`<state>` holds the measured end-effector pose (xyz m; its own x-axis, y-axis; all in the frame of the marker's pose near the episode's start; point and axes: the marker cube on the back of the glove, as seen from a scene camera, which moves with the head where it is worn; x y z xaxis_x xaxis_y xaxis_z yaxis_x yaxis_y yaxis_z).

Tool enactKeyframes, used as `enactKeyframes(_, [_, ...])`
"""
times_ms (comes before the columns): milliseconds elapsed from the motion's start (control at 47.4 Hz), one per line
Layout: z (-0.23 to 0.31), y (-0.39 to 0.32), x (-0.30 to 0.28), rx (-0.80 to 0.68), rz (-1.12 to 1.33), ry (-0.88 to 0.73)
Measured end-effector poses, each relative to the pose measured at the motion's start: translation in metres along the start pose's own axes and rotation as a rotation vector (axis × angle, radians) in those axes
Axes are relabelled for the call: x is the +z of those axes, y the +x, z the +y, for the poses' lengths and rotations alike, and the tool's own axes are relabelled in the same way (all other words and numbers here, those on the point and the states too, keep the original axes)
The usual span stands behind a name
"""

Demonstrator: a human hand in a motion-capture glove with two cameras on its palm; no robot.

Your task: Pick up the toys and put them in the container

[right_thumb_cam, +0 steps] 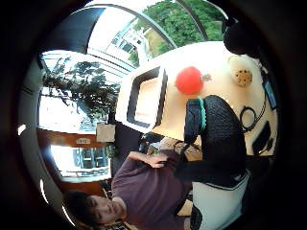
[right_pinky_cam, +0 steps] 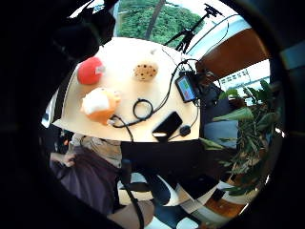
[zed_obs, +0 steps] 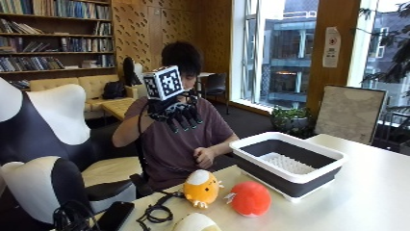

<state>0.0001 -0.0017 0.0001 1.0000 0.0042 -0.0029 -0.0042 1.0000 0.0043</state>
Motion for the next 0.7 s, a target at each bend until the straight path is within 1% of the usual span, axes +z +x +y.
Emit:
enactKeyframes(253, [-0.005, -0.008, 0.000, 0.017, 0.059, -0.006])
enactKeyframes(401, [-0.014, -0.005, 0.014, 0.032, 0.122, -0.037])
enactKeyframes(549, [-0.026, 0.001, 0.059, 0.023, 0.140, -0.096])
enactKeyframes(696, [-0.034, 0.010, 0.140, 0.013, 0.173, -0.292])
